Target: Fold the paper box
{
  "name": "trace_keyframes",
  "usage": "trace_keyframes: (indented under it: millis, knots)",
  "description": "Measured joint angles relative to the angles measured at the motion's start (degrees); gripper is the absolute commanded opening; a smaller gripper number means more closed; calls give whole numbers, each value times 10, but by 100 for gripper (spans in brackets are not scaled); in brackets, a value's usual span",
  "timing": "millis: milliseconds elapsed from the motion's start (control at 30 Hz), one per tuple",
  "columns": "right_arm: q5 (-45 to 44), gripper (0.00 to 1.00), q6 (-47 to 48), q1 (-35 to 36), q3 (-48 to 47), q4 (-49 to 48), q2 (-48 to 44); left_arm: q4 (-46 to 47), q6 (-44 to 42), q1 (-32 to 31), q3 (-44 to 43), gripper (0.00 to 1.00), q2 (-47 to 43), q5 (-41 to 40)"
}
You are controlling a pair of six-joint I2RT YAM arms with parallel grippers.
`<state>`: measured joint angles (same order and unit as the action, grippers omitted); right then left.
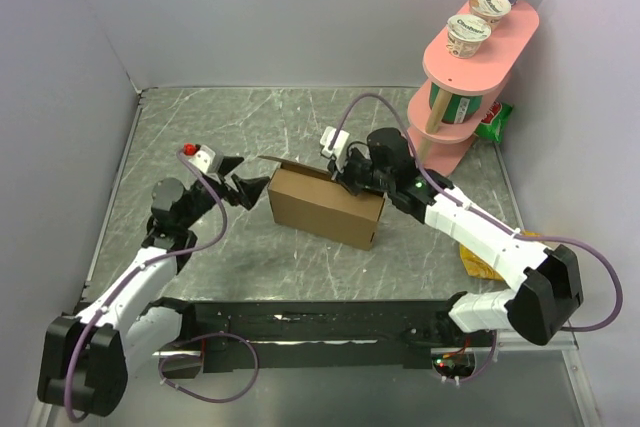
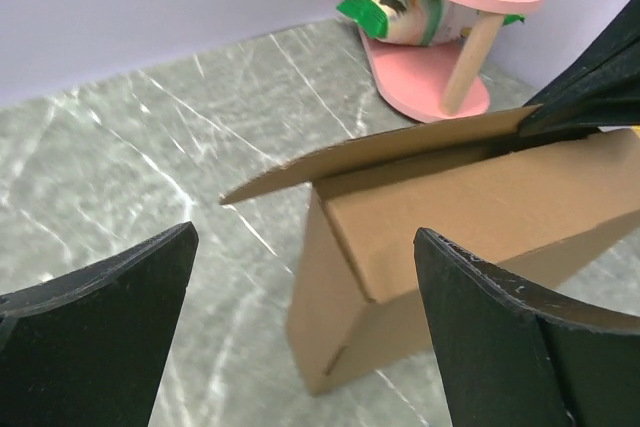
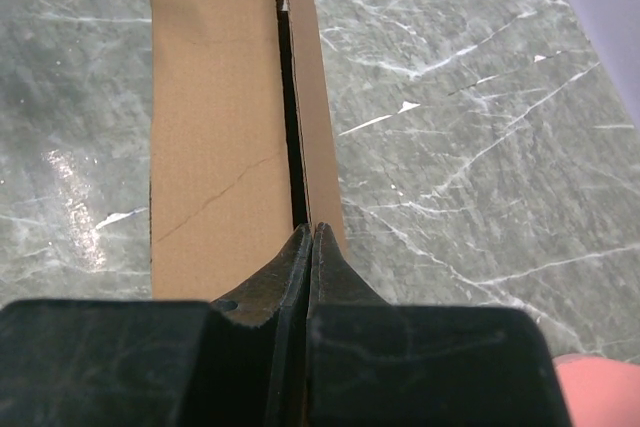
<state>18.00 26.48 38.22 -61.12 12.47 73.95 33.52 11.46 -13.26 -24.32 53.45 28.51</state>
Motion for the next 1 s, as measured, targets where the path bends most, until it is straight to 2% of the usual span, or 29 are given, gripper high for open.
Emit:
trace_keyframes:
  millis: [233,600,867,1000]
  knots:
    - [57,0,2,-44,-31,22,27,31,-3,85,-17,96,56,97]
    - [142,0,5,-79,-95,107,57,73,43,97,-100,99,169,242]
    - [157,0,5,-81,-101,121,58,86,53,93,-101,99,196,240]
    - [162,0,4,-81,-101,123,58,73,37,70,-115,98,210,218]
